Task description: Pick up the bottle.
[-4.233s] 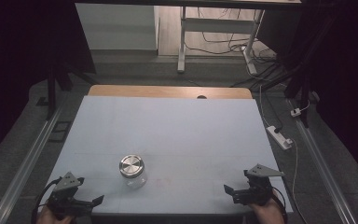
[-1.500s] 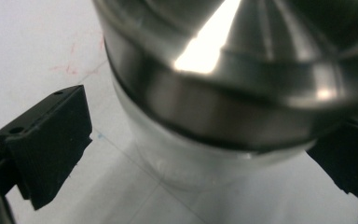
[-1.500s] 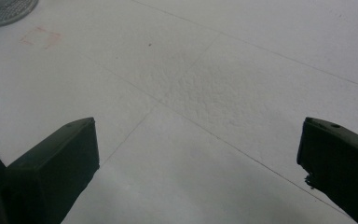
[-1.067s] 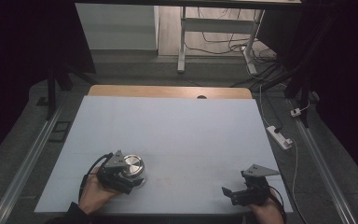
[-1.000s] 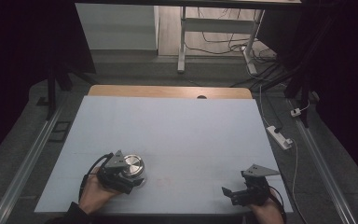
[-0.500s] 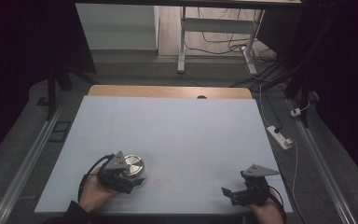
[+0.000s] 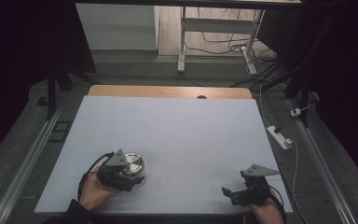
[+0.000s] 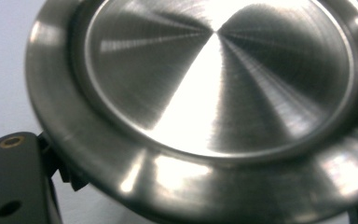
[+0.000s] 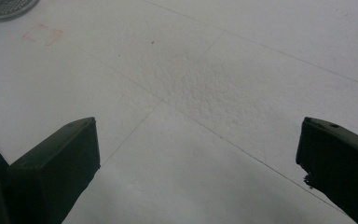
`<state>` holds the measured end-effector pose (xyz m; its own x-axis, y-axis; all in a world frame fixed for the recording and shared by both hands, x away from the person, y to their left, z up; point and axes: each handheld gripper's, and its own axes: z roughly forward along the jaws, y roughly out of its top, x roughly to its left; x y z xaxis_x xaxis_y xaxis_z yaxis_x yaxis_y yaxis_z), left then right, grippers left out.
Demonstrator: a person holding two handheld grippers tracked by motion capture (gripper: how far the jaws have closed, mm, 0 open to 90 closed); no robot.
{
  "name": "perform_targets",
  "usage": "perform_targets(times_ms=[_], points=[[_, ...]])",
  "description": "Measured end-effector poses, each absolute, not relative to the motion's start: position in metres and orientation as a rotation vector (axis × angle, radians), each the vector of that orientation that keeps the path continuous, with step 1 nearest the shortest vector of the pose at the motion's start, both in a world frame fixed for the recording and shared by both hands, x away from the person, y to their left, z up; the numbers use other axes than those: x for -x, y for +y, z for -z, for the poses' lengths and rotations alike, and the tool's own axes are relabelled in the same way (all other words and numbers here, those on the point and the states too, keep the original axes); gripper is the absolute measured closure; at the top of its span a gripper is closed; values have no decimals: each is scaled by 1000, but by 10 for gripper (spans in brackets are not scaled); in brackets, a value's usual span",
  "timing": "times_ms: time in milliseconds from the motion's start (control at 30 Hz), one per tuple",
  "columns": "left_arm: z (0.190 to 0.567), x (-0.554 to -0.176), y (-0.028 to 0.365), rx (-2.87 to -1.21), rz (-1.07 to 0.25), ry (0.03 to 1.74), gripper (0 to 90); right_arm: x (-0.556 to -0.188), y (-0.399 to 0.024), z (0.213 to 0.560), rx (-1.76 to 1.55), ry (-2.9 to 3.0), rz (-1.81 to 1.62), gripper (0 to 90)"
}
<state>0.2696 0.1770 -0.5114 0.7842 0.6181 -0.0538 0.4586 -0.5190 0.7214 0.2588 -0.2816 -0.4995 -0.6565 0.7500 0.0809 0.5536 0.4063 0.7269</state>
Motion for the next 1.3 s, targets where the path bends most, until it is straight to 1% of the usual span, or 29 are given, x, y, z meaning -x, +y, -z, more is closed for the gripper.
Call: perform_targets(times_ms=[367, 967, 1300], points=[[499, -277, 173, -2196, -259, 780, 151, -259, -282, 500, -1150, 2405, -1103, 0], [480, -295, 146, -2225, -283, 691, 151, -260, -282, 500, -1151, 2401, -1110, 0], [470, -307, 134, -2207, -284, 668, 151, -260, -282, 500, -1150, 2401, -1111, 0]])
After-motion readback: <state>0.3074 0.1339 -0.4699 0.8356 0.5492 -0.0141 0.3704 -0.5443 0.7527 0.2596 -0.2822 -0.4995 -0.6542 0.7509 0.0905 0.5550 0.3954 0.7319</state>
